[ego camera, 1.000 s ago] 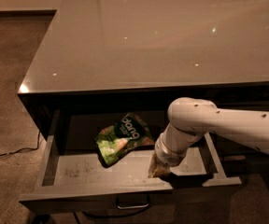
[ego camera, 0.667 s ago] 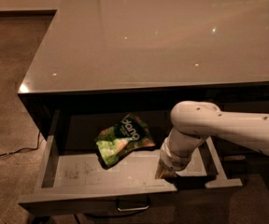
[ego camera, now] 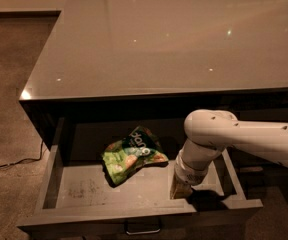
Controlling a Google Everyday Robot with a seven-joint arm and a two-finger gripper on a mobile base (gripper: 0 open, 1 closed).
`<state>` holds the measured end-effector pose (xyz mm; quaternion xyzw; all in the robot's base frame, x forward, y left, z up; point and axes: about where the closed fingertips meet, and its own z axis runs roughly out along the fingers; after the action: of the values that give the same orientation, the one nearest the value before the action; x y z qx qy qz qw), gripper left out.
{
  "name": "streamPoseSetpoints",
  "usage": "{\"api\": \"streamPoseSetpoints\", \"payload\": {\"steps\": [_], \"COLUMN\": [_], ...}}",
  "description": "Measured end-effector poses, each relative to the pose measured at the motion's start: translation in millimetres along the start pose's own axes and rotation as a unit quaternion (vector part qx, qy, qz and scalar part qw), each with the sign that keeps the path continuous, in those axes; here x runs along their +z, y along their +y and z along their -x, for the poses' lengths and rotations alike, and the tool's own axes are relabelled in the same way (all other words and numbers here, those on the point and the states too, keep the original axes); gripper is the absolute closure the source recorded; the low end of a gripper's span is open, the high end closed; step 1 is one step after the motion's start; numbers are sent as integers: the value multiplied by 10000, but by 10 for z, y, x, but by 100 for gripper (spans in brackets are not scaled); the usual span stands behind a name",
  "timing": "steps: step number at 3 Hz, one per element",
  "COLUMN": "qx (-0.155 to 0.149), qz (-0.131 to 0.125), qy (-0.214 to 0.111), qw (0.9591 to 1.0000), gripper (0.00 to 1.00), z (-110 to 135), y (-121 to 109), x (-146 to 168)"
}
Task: Open top drawer
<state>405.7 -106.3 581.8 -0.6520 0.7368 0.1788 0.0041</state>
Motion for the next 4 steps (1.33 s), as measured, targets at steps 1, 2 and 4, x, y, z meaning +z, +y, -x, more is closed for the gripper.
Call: {"api": "streamPoseSetpoints", "payload": {"steps": [1, 2, 4], "qx": [234, 294, 353], "qz": [-12, -45, -356], "qy": [298, 365, 530], "qw": [9993, 9989, 9973], "gripper": [100, 100, 100], "z": [-170, -203, -228], "y": [133, 170, 349], "x": [-42, -64, -267]}}
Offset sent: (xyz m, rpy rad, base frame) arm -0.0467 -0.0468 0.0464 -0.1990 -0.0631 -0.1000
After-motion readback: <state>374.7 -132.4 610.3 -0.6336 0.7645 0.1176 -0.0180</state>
